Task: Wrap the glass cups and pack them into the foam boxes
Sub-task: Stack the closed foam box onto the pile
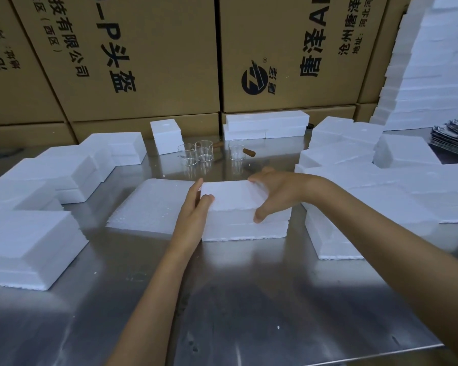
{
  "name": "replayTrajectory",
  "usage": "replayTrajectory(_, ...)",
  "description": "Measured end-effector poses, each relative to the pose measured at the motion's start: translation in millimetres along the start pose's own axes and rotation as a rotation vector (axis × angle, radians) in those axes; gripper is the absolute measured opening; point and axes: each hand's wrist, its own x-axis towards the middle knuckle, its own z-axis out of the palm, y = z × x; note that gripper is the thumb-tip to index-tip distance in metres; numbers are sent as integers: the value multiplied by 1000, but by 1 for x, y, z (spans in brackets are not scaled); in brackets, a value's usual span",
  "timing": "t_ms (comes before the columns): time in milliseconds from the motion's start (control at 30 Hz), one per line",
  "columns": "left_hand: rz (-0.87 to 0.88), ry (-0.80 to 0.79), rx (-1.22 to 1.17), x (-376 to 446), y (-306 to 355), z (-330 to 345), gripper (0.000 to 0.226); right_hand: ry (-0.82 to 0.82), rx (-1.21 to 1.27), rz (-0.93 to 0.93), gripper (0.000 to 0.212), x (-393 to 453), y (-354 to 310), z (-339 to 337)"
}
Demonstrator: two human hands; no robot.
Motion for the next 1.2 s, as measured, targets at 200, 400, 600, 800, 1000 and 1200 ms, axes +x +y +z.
replayTrajectory(200,0,-14,-15,-2,-3,1,34,157,-174,66,123,-9,-24,48)
replayTrajectory(400,-46,-88,70,-3,1,4,57,259,-191,40,116,-2,-16,55)
replayTrajectory(600,-52,31,116,5,5,23,78,257,-340,35,108,16,-10,35)
replayTrajectory(800,-97,134,144,43,18,49,83,449,-480,-53,79,37,-30,33)
replayTrajectory(1000,-43,96,36,103,13,76,39,444,-382,22,68,77,-4,8)
replayTrajectory(1200,-73,64,31,156,12,105,62,458,-371,63,67,123,27,-9)
